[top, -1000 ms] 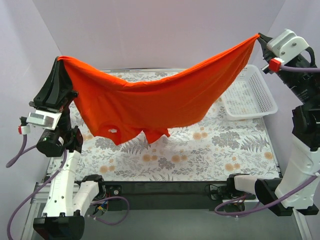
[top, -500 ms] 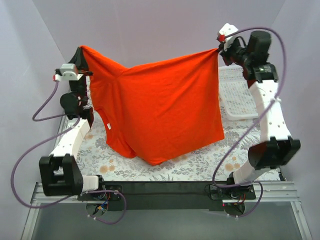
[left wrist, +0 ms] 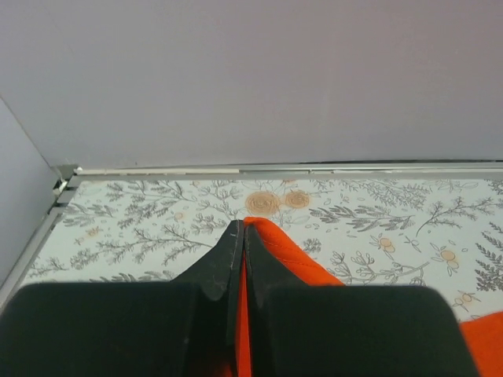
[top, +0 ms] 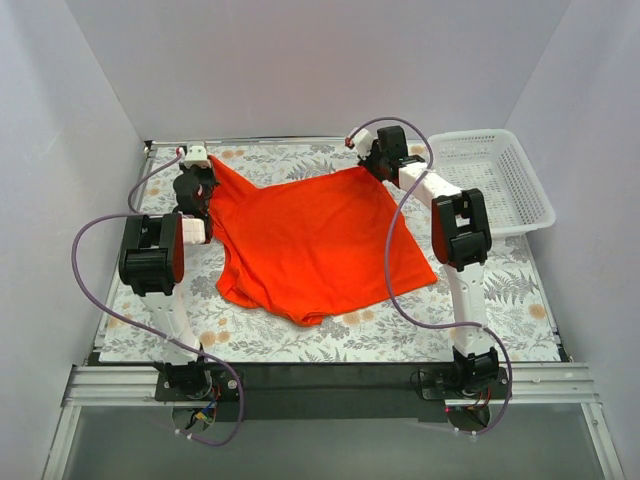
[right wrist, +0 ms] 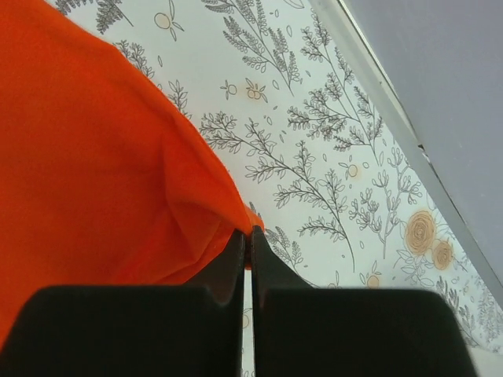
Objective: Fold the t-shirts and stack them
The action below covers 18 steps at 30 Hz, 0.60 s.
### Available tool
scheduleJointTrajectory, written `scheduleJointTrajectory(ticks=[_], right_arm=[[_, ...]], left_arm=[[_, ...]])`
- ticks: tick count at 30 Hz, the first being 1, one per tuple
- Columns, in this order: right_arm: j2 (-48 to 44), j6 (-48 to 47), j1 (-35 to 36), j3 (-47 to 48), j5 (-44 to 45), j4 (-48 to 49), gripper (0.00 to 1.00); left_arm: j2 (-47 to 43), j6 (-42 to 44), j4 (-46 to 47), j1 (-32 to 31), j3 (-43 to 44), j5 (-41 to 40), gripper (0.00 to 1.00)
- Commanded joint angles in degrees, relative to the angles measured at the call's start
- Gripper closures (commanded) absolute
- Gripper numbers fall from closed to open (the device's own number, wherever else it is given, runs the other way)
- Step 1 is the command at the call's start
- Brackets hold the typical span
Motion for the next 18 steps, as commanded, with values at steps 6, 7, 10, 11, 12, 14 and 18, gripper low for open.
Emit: scheduleJointTrajectory(ticks=[6, 7, 10, 11, 12, 14, 18], right_arm=[[-15.5, 1.7, -1.6, -2.2, 3.7, 7.0, 0.99], [-18.8, 2.6, -2.0, -3.4, 0.0, 6.1, 0.99], [-35.4, 4.4, -3.4, -5.8, -5.5, 0.8, 0.99], [-38.6, 4.9, -3.5, -5.8, -6.8, -1.0, 0.99], [-41.7, 5.3, -3.7, -5.0, -9.3, -3.2, 0.99], [-49.9, 6.6, -4.0, -3.6, -10.8, -9.3, 0.99], [-60.3, 8.1, -4.0, 3.7, -11.9, -17.6, 0.99]], left_arm=[[-14.9, -0.4, 6.0, 0.4, -3.4, 0.9, 1.0], [-22.3, -1.5, 5.8, 0.4, -4.5, 3.3, 1.0], [-39.0, -8.6, 2.4, 0.3, -7.0, 6.9, 1.0], [-42.9, -10.1, -0.6, 0.4, -7.0, 7.8, 1.0], [-47.5, -12.2, -2.4, 0.2, -6.6, 10.3, 1.0], [-58.0, -17.8, -8.3, 0.1, -4.0, 13.6, 1.0], [-70.2, -24.9, -17.8, 0.1, 2.1, 15.3, 1.0]])
